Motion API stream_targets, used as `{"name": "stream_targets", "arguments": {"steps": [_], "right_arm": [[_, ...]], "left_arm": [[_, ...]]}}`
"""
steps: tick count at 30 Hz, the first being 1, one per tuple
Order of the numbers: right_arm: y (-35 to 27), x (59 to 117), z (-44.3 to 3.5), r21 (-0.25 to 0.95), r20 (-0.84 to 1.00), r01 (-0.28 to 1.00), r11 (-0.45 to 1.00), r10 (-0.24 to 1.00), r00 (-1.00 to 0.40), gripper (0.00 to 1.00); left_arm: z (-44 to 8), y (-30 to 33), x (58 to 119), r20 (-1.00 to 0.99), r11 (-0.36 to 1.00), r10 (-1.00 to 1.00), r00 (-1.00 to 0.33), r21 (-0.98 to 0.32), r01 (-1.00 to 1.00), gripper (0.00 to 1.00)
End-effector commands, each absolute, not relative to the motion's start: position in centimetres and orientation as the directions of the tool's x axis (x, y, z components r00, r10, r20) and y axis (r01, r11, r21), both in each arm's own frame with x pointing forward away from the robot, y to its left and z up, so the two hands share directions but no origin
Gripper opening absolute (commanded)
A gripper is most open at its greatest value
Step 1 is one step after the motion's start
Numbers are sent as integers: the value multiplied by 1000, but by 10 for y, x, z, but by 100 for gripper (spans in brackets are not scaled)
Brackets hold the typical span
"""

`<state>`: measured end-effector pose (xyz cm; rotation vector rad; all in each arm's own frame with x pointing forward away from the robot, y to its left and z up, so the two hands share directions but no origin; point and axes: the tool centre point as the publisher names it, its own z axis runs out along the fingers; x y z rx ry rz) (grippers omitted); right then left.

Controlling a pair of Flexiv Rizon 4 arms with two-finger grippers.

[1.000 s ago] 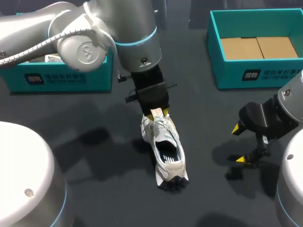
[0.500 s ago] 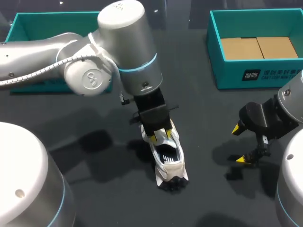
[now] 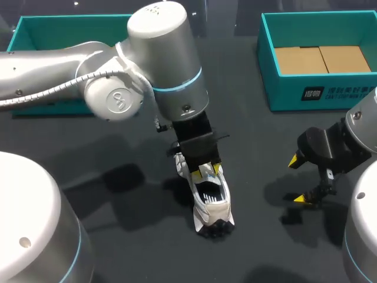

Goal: Take the shoe out of the shoebox, open the shoe tongue, remove and reinsert the insole, then place the shoe into the shoebox

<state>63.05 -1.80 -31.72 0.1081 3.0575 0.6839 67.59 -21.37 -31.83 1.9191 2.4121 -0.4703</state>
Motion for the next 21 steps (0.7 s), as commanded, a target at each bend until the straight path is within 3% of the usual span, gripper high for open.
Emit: {"name": "stream_targets", "arguments": {"steps": [1,12,21], "right_arm": [[-18,628,-317,424,5,66,903,71,-997,100],[-18,628,-317,424,5,66,903,71,-997,100],[-18,628,-317,424,5,66,903,71,-997,100]], "left_arm": [[-312,-207,674,-207,198,948,-242,-212,957,35],[-352,-218,674,-143,185,965,-222,-237,954,27],[-337,-200,656,-154,203,959,-236,-205,958,28]]}}
